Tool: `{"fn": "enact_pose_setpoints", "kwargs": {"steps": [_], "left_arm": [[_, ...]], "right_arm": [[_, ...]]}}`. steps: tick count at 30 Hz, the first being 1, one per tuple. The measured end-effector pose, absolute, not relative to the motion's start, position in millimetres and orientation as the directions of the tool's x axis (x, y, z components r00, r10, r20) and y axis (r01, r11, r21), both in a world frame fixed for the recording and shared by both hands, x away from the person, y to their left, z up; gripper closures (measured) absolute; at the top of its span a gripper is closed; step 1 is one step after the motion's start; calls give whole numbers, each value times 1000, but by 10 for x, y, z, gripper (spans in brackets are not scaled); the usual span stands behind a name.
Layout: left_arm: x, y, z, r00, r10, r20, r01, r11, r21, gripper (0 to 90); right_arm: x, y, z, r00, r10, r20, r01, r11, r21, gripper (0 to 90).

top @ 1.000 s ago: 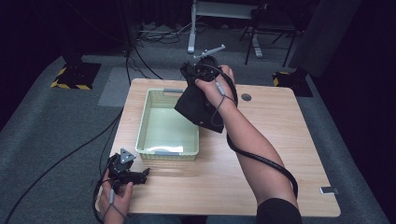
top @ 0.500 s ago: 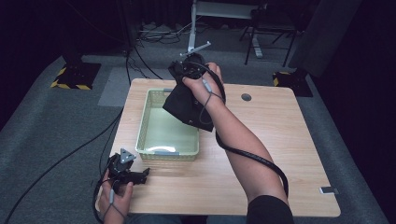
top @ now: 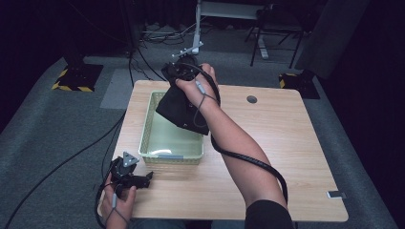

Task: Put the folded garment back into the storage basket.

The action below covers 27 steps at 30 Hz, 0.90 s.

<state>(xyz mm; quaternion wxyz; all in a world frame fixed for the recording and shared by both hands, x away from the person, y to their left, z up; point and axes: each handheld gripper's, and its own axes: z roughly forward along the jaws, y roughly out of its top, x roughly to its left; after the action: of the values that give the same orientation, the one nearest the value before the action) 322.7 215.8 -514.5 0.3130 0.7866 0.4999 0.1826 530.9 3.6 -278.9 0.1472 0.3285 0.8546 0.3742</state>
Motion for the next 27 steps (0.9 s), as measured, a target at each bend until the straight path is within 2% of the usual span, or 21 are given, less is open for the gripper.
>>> {"fn": "enact_pose_setpoints", "kwargs": {"steps": [27], "left_arm": [[3227,2158,-5144,433,901,-26,673,-304,675,4]], "right_arm": [[5268,350,-3049,-760,649,24,470,524,711,768]]}}
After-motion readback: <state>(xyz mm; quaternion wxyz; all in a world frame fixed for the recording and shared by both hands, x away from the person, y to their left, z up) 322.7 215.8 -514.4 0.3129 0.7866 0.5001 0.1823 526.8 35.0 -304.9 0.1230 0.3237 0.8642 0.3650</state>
